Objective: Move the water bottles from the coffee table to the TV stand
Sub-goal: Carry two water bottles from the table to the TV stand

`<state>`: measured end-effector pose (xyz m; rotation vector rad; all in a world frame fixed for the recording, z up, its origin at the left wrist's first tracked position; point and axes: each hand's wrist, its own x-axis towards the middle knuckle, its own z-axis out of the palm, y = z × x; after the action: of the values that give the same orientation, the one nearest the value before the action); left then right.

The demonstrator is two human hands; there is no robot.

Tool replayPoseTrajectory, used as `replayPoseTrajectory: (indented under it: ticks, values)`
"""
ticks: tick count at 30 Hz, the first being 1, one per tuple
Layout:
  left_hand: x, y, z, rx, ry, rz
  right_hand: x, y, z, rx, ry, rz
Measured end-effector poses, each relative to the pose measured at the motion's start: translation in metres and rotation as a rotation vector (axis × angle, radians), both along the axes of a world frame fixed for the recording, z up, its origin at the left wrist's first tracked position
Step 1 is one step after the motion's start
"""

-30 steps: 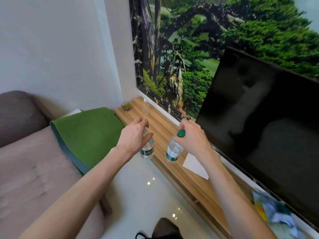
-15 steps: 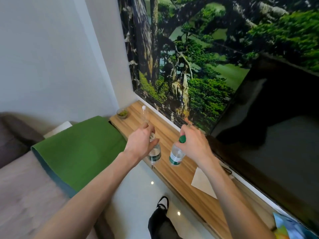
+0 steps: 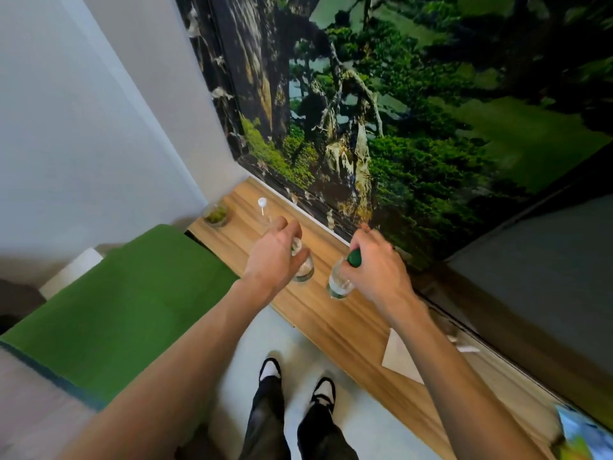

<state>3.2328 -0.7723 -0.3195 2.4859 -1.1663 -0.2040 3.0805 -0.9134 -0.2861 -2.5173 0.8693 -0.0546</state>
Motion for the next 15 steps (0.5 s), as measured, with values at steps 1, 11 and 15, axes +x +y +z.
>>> replayPoseTrajectory:
  ticks: [1, 11, 15]
  values:
    - [0.008, -0.005, -0.01, -0.001, 0.0, -0.003, 0.006, -0.005, -0.008, -0.001, -0.001, -0.011]
    - [0.073, -0.03, -0.14, 0.05, 0.074, -0.114, 0.054, -0.029, -0.126, -0.004, 0.066, -0.143]
    - [0.091, -0.035, -0.194, 0.031, 0.072, -0.146, 0.069, -0.036, -0.177, -0.01, 0.087, -0.163]
